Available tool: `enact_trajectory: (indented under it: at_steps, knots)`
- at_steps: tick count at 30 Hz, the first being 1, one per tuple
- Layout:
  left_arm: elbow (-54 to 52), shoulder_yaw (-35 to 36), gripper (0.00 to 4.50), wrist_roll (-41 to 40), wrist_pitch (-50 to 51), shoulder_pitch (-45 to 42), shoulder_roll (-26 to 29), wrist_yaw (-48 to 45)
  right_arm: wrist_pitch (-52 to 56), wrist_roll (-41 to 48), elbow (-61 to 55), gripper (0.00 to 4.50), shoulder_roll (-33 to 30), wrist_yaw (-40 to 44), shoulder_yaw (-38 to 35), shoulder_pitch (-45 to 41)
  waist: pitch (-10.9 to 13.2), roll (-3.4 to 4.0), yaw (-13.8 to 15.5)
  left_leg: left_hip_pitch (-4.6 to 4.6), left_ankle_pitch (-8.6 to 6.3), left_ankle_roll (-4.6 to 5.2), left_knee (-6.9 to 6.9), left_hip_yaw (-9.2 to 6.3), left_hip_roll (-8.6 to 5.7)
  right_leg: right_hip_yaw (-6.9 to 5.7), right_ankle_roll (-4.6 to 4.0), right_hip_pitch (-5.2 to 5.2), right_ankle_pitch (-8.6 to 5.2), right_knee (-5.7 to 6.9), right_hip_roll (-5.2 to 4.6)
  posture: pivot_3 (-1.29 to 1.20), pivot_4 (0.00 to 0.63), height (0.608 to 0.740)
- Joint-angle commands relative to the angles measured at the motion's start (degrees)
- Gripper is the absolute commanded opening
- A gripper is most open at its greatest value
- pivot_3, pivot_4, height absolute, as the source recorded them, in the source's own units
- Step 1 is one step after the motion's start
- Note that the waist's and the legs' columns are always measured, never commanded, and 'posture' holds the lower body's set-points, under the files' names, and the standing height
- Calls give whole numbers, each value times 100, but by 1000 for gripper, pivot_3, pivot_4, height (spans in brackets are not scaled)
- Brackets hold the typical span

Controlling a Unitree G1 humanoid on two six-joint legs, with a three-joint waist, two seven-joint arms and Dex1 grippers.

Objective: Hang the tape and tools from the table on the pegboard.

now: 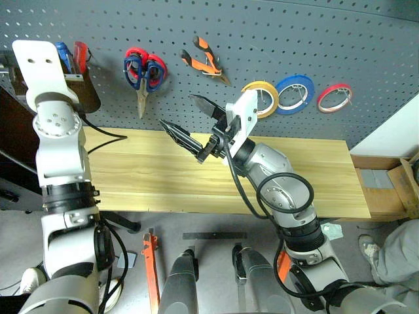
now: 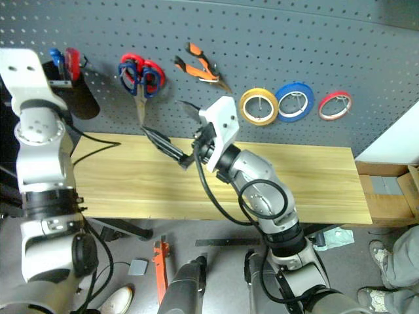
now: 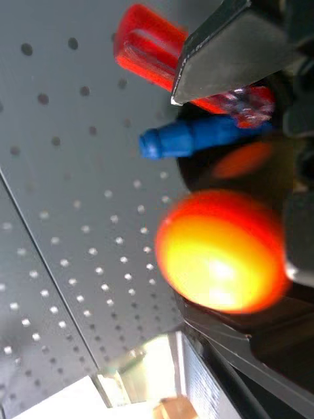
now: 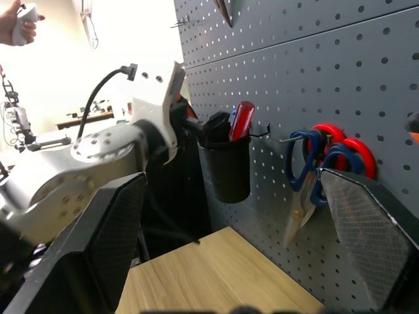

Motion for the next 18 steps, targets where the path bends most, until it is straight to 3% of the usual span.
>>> enact_trajectory:
  at_steps: [1, 7, 18]
  knots:
    - [364, -55, 4450, -27, -388, -338, 193, -90, -137, -33, -169, 4500, 39, -28, -29, 7, 0, 0, 1, -1, 0, 0, 0, 0, -1, 0, 0, 0, 0, -1, -1, 16, 258, 740]
    - [1170, -206, 4450, -3, -783, -826, 339, -156, -122, -62, -211, 4500, 23, -58, -22, 59, -1, -1, 0, -1, 0, 0, -1, 0, 0, -2, 0, 0, 0, -2, -1, 10, 260, 740]
    - [1733, -282, 4450, 20, -1075, -1015, 499, -208, -108, -118, -222, 4500, 12, -60, -48, 97, -1, -1, 1, -1, 1, 1, 0, 1, 0, -2, 0, 0, 0, 0, -1, 10, 267, 740]
